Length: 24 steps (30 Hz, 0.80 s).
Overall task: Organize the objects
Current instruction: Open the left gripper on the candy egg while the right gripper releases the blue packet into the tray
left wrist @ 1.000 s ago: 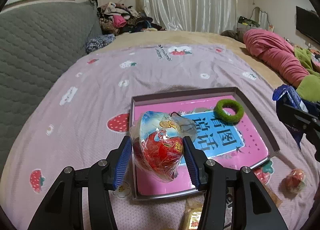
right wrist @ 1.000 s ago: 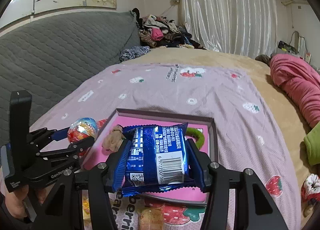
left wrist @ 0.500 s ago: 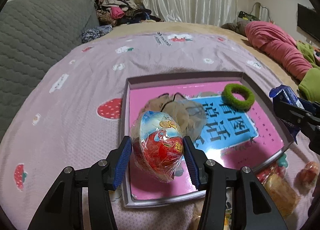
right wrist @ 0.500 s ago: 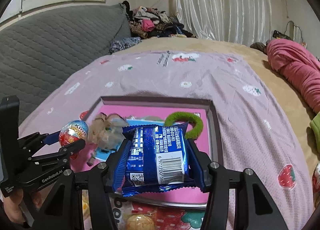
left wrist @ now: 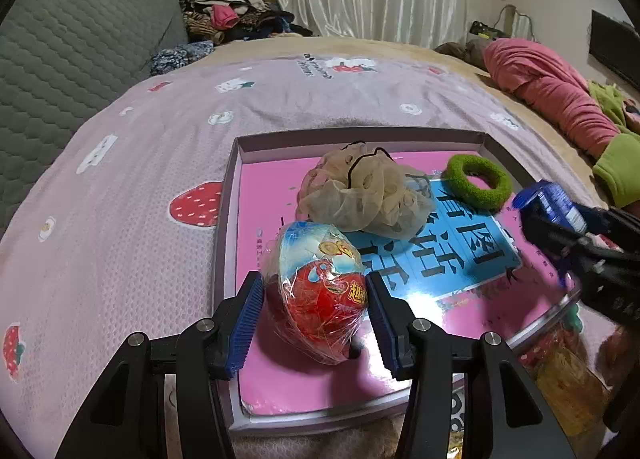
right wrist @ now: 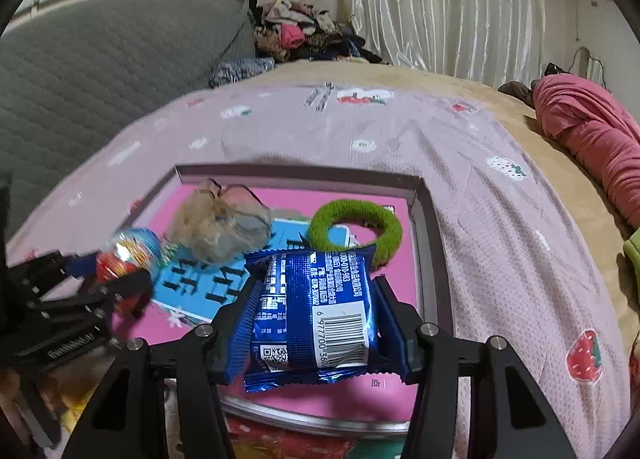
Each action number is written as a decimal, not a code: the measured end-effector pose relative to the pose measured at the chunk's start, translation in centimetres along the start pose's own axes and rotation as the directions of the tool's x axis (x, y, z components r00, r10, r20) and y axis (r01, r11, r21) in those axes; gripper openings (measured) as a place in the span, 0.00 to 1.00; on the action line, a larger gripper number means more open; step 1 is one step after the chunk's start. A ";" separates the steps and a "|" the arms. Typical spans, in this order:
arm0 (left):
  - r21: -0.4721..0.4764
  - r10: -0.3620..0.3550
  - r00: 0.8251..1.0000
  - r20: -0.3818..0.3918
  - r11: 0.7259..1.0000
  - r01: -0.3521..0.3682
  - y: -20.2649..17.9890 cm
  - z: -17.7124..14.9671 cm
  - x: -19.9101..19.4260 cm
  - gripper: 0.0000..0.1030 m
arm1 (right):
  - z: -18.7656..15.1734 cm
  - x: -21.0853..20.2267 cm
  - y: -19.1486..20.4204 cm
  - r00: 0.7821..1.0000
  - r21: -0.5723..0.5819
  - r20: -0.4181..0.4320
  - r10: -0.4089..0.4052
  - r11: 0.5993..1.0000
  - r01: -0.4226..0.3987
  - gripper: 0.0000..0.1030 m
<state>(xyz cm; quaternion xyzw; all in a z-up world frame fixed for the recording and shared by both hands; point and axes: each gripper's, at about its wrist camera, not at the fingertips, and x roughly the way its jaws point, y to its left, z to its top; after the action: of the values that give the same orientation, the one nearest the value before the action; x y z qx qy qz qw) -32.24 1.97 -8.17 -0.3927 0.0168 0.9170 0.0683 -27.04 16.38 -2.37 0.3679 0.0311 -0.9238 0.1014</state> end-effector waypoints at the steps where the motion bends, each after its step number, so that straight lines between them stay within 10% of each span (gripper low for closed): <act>1: -0.001 -0.003 1.000 -0.003 1.000 0.003 0.1 0.0 0.1 0.52 | -0.1 0.4 0.2 1.000 -0.011 -0.012 -0.007 1.000 0.007 0.54; 24: 0.044 -0.035 0.998 -0.043 0.998 0.037 -0.4 -0.5 1.0 0.52 | -1.0 3.2 0.6 0.992 -0.063 -0.103 -0.071 0.996 0.065 0.54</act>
<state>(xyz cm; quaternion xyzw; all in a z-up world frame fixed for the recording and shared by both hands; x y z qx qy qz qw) -32.50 2.42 -9.27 -0.4107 0.0318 0.9064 0.0932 -28.47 15.44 -5.26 0.4117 0.0766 -0.9046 0.0790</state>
